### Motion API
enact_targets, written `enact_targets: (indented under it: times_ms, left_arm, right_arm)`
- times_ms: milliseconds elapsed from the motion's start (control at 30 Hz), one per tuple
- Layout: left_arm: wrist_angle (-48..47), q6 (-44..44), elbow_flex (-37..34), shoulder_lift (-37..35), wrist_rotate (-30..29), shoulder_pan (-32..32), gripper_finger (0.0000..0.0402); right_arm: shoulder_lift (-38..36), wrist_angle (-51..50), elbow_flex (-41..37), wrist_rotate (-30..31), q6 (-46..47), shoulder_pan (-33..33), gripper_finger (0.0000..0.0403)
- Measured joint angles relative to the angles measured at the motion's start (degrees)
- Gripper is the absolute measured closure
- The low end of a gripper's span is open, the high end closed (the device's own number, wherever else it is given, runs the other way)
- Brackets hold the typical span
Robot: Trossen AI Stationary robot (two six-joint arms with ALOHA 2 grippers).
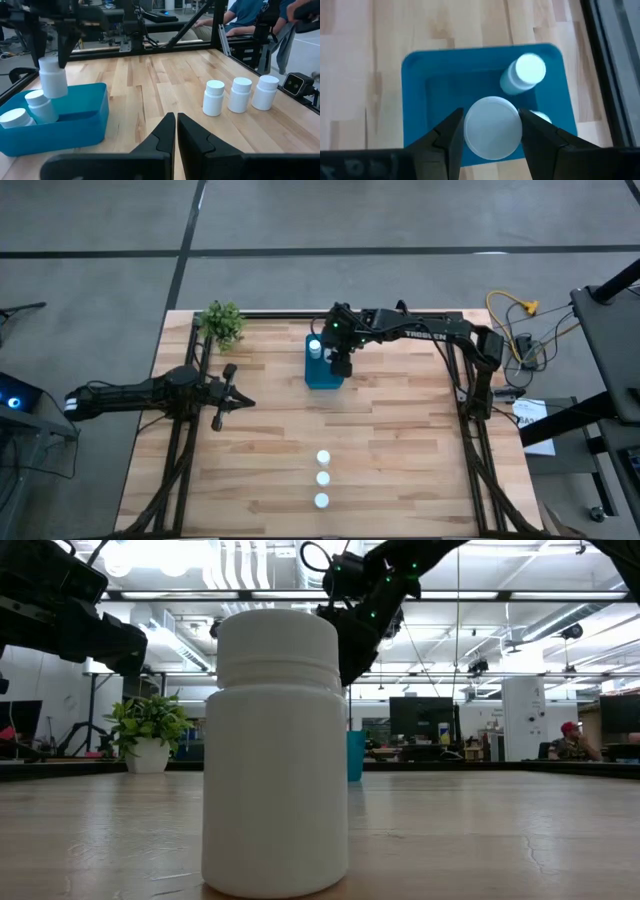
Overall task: Pick and place pill bottles into a basket
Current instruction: Put the white pill bottle into the blue bin
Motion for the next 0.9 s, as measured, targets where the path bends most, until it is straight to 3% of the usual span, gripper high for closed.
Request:
enact_targets:
  times_ms: [900]
  left_arm:
    - [0.0, 0.0, 0.0, 0.0, 0.0, 0.0, 0.0402]
  right_arm:
    - [0.1, 8.4, -10.4, -5.9, 0.0, -3.0, 0.0255]
